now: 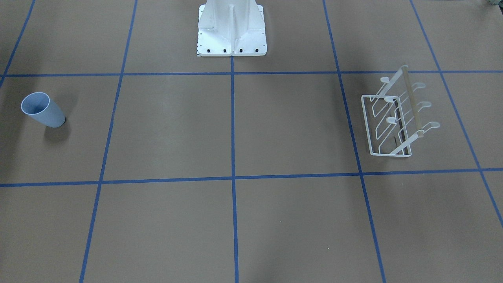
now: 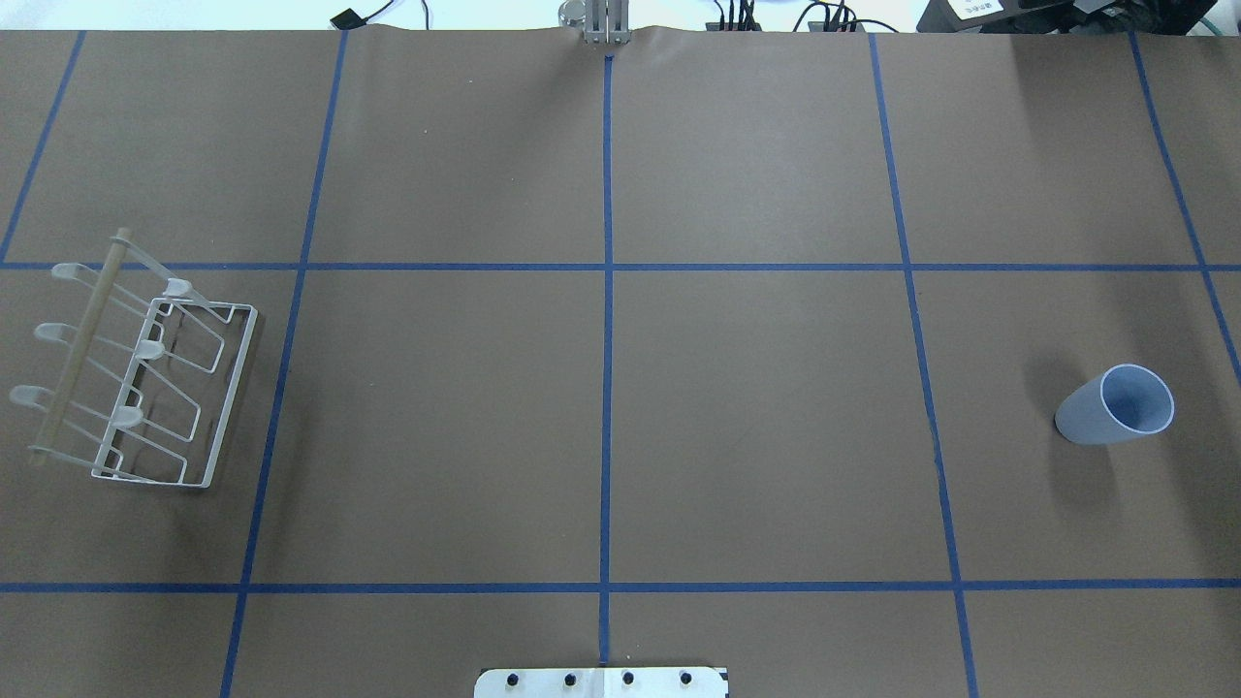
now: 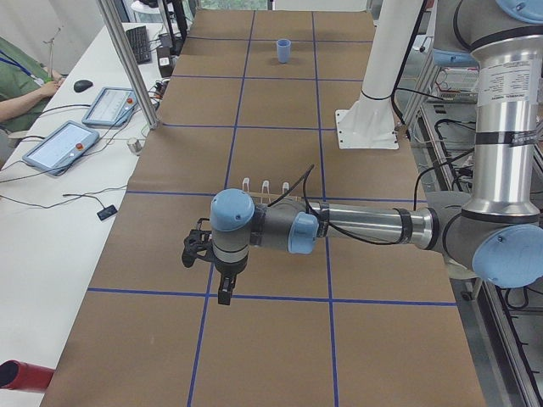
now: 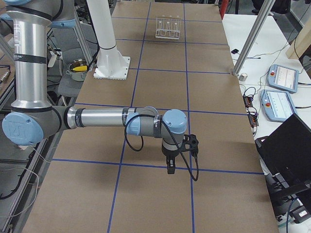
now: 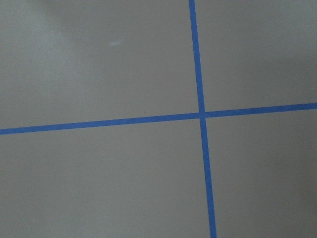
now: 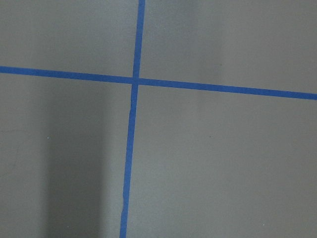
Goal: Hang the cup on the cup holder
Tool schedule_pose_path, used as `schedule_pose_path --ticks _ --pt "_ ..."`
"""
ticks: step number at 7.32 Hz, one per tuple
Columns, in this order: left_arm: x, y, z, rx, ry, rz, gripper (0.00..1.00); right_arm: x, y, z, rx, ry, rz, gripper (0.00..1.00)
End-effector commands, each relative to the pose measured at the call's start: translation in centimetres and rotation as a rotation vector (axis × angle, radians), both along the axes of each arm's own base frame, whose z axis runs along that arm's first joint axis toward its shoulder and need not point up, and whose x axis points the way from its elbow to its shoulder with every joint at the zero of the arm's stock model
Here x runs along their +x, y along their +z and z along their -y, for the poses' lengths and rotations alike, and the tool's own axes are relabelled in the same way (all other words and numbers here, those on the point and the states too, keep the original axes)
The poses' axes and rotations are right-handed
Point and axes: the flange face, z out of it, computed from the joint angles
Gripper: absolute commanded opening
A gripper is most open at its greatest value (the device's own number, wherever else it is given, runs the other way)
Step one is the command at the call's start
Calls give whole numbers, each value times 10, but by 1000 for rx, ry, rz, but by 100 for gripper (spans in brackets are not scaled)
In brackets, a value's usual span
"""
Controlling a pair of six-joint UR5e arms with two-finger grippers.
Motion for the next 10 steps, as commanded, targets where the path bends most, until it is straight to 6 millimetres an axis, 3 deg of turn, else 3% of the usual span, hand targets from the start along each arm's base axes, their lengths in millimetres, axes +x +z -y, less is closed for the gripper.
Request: schedule_pose_path --ticks 1,2,3,6,9,10 --pt "1 3 -1 -4 2 -6 99 -9 -21 19 45 -21 -5 100" --pt "1 3 -1 -2 3 -2 99 -16 -66 57 127 -35 -16 100" --pt "1 1 0 5 3 0 99 -21 -87 63 164 -41 9 100" --pt "2 1 -1 10 11 -5 99 -48 -116 38 136 -27 286 100" --pt "2 2 -3 12 13 -1 99 -120 -140 8 101 -111 262 100" --pt "1 4 -5 7 12 3 99 -139 -126 -3 80 -145 235 100"
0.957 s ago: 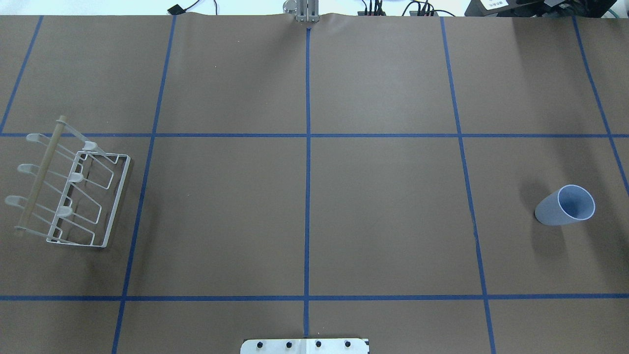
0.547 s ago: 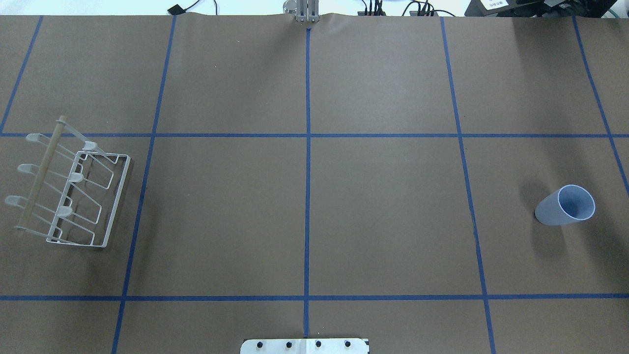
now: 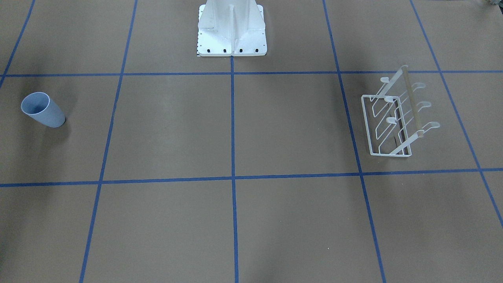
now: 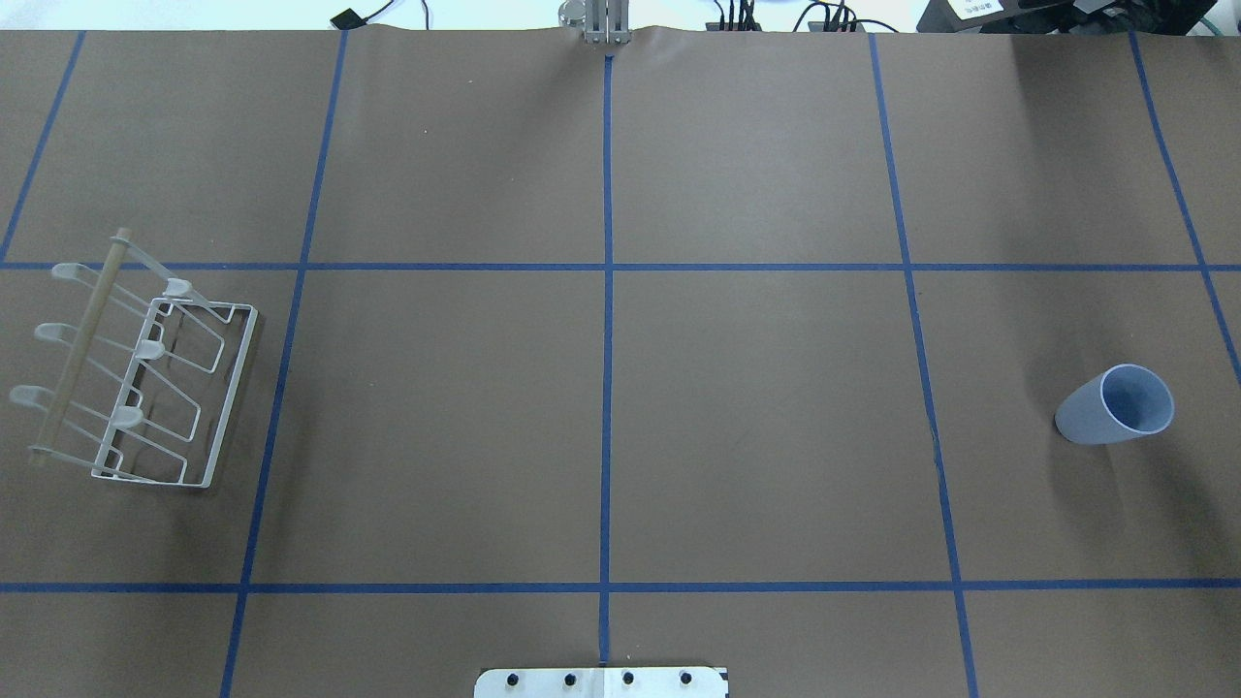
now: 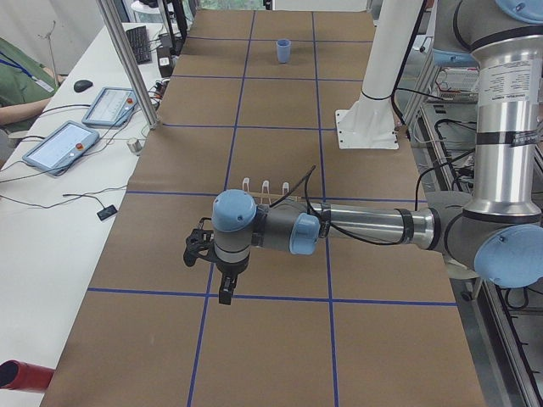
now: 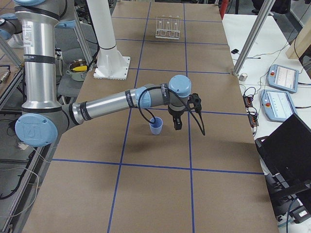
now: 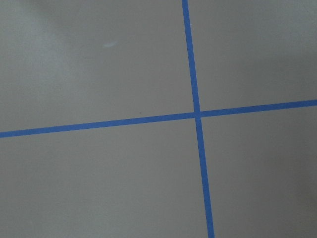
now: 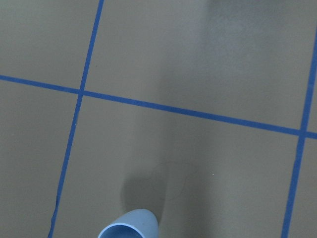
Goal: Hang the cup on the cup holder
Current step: 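Lower the right gripper into the mouth of the light blue cup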
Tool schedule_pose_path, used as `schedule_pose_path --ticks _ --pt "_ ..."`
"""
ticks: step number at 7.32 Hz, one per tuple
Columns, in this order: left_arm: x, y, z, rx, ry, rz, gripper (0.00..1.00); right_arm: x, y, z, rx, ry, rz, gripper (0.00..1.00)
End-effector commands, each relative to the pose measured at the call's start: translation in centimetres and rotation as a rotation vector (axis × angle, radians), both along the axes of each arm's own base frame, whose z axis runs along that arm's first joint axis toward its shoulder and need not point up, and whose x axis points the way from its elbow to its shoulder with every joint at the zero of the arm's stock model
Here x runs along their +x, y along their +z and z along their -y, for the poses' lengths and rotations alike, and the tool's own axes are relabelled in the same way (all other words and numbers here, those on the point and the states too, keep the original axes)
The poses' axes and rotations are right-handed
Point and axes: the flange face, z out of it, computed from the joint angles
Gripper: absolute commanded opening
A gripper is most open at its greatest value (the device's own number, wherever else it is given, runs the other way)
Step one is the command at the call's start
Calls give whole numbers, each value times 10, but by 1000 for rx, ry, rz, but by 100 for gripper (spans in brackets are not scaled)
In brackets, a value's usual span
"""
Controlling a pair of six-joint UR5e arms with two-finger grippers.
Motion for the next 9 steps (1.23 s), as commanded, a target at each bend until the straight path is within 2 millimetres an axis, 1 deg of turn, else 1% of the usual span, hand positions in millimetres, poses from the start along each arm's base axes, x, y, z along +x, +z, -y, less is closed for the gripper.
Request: schedule_pose_path --ticks 1,2,3,4,5,6,9 --pt "0 2 -2 -5 0 4 99 -44 19 -19 12 -73 -98 100" --pt "0 2 -2 -5 0 3 99 -51 34 -28 15 -89 -131 100" --pt "0 3 -3 -7 0 3 99 -62 44 -34 2 -118 -140 100" --pt "0 3 -3 -7 0 3 99 -76 47 -37 -2 -151 -140 100" --pt "0 3 -3 -7 0 3 99 -85 52 -39 -8 -172 -143 100" --pt "0 4 -3 -8 0 3 99 -95 60 -39 -25 -194 -145 100" --pt "0 4 -3 -9 -1 1 99 -115 70 -42 -66 -217 -157 100"
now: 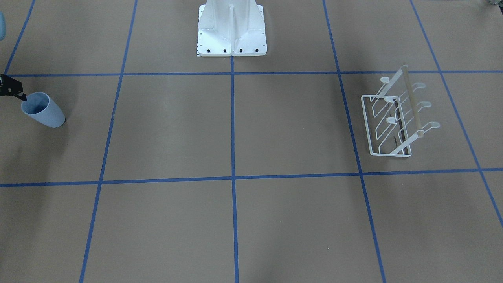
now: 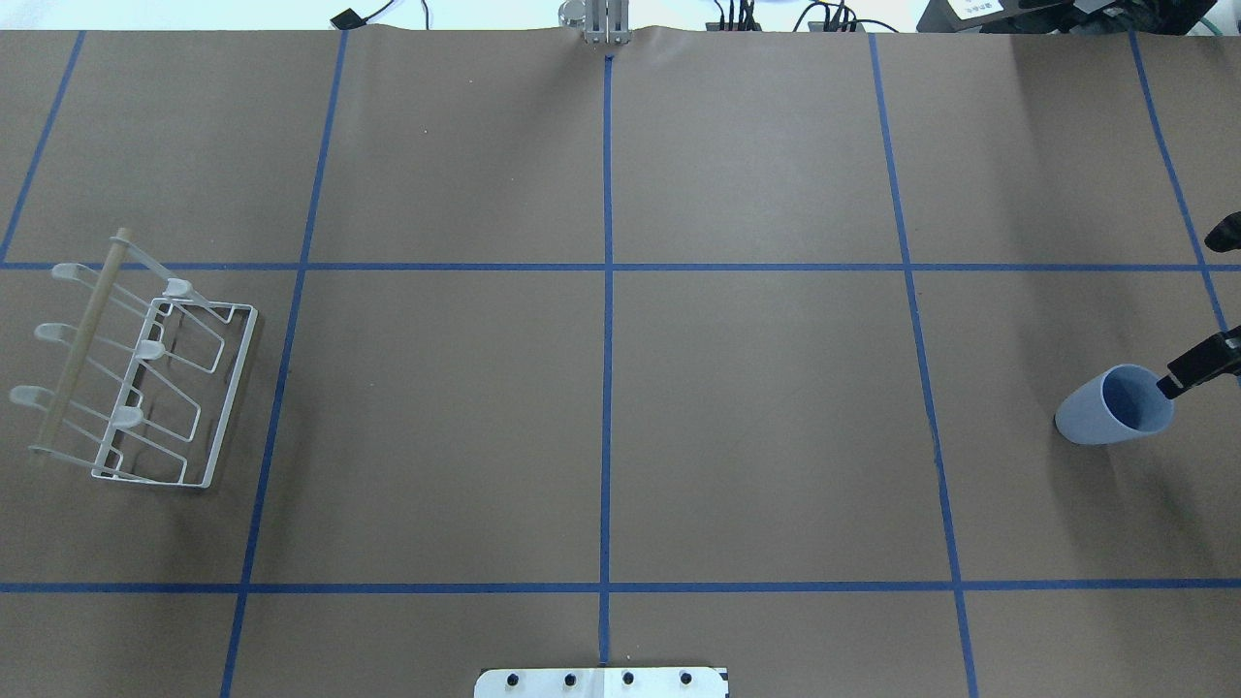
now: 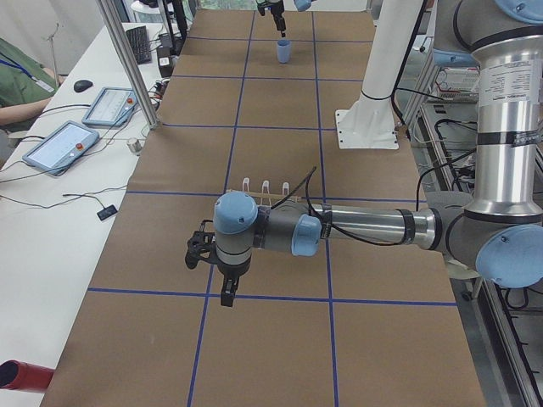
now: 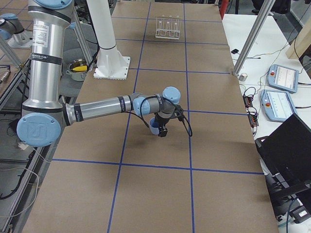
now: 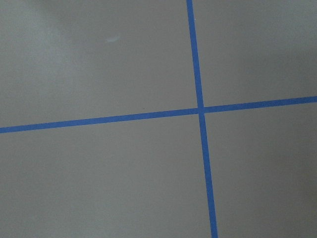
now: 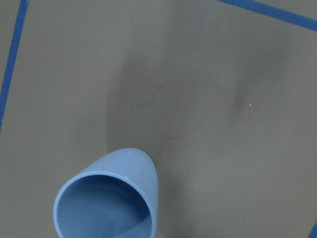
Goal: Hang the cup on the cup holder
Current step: 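Lower the right gripper into the mouth of the light blue cup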
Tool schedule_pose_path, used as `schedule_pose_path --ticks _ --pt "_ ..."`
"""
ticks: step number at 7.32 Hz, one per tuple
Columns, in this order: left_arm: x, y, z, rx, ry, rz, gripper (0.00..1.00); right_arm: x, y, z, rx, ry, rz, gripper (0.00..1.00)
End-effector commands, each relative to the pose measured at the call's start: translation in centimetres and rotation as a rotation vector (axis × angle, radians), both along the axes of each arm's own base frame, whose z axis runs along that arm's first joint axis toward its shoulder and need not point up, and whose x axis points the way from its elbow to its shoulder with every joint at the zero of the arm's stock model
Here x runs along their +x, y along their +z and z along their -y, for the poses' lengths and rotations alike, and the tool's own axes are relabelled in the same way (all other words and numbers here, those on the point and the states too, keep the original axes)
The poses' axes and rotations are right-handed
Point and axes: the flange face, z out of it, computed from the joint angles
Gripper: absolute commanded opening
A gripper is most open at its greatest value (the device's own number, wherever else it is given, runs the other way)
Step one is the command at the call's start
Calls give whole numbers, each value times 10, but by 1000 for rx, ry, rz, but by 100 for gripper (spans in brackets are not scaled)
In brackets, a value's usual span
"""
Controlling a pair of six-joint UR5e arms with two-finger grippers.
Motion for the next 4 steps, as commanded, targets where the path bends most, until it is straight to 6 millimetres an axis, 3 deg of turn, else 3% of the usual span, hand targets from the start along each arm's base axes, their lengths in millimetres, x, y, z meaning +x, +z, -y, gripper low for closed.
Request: schedule_pose_path --ticks 1,3,4 --pt "0 0 0 -1 0 0 99 -12 12 -3 -26 -22 -11 100" --pt "0 1 0 -2 0 0 99 -20 21 -5 -43 -42 -19 100" --pt "0 1 0 -2 0 0 99 -25 23 -6 -45 -53 -21 89"
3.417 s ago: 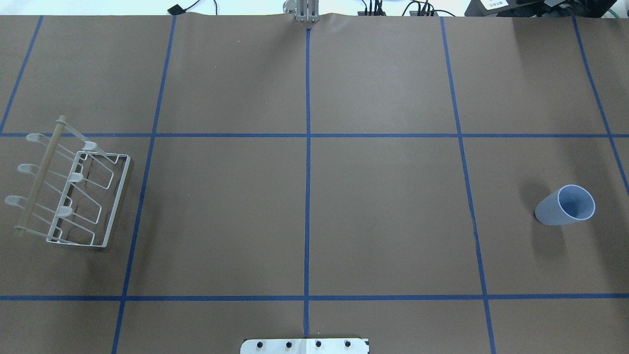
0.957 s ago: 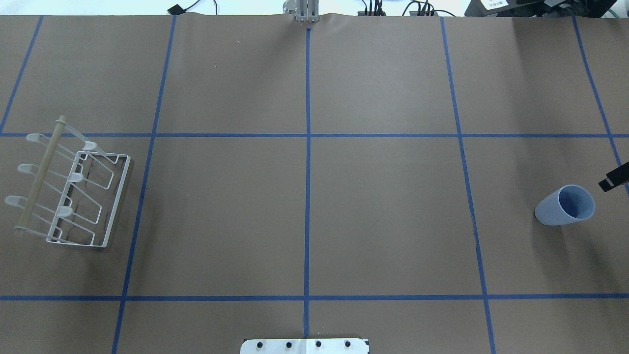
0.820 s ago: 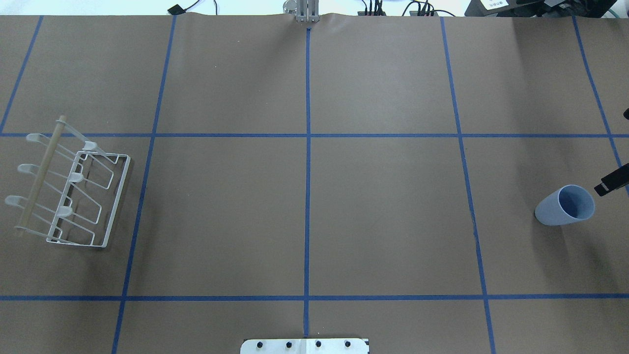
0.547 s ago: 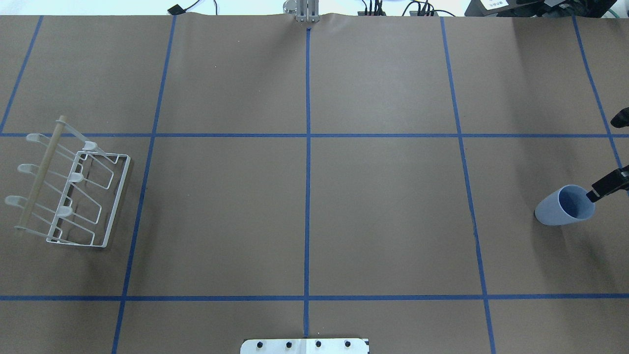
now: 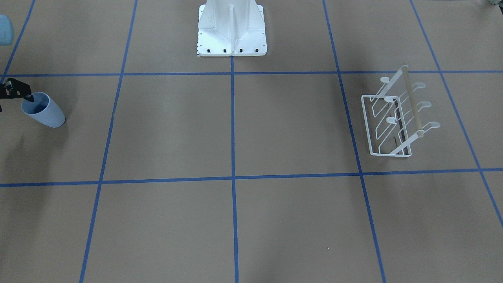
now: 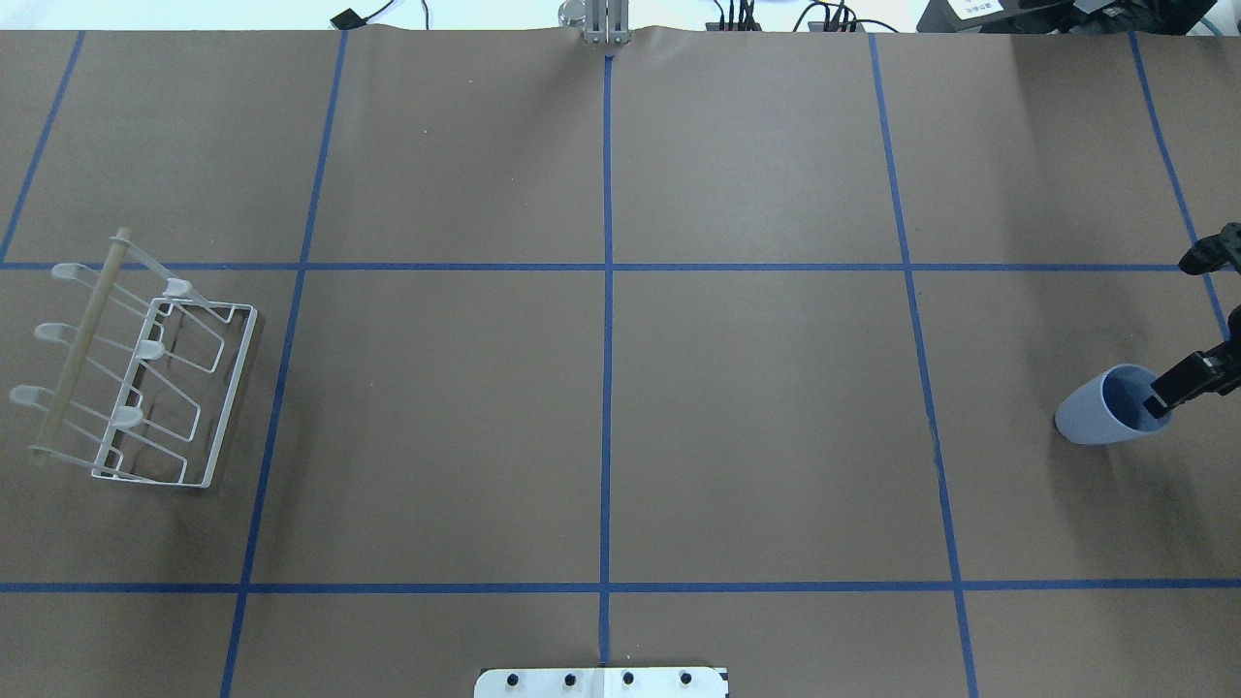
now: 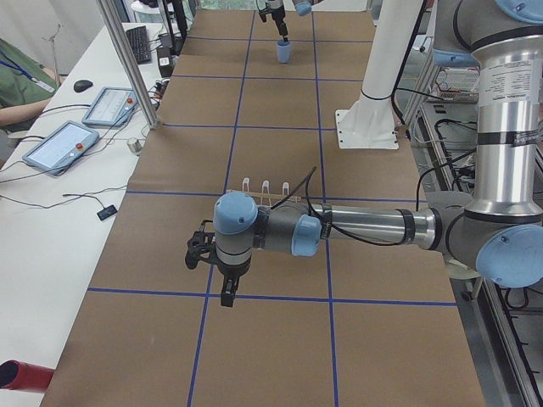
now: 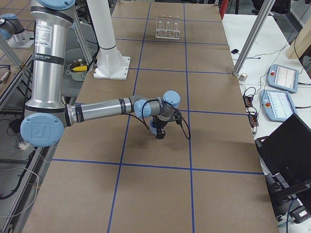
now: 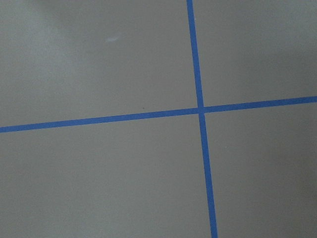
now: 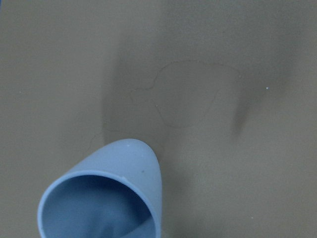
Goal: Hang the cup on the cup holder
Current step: 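Lower the right gripper into the mouth of the light blue cup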
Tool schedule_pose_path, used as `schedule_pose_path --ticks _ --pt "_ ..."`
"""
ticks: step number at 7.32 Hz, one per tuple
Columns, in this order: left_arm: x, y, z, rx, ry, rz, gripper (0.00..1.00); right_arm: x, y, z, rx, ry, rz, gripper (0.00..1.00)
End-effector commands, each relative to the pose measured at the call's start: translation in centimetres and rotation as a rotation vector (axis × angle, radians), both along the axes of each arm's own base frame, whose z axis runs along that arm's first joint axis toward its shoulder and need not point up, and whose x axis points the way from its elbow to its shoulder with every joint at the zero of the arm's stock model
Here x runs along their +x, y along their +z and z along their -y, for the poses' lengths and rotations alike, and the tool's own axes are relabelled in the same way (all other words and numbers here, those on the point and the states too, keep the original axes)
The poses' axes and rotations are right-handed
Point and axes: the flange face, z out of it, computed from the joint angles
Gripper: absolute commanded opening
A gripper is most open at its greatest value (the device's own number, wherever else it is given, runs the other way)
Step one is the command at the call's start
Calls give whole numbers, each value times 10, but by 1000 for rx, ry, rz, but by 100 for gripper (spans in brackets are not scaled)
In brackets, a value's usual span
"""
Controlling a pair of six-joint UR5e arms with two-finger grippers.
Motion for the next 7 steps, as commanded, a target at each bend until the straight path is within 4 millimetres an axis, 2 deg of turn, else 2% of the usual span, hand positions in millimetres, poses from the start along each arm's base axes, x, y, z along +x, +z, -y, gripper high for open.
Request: schedule_pose_path --ticks 1,2,5,6,7 --pt "0 0 0 -1 0 0 99 -11 2 1 -2 -20 -3 32" --pt "0 0 0 -1 0 0 99 -16 -1 2 15 -32 8 0" --pt "0 2 0 -6 -1 -3 99 -19 -8 5 60 -32 34 0" --pt "0 2 0 -7 -3 -5 99 -20 -15 7 71 -29 45 0" --pt "0 -1 0 -4 -5 -5 99 -17 -37 9 115 -21 86 0"
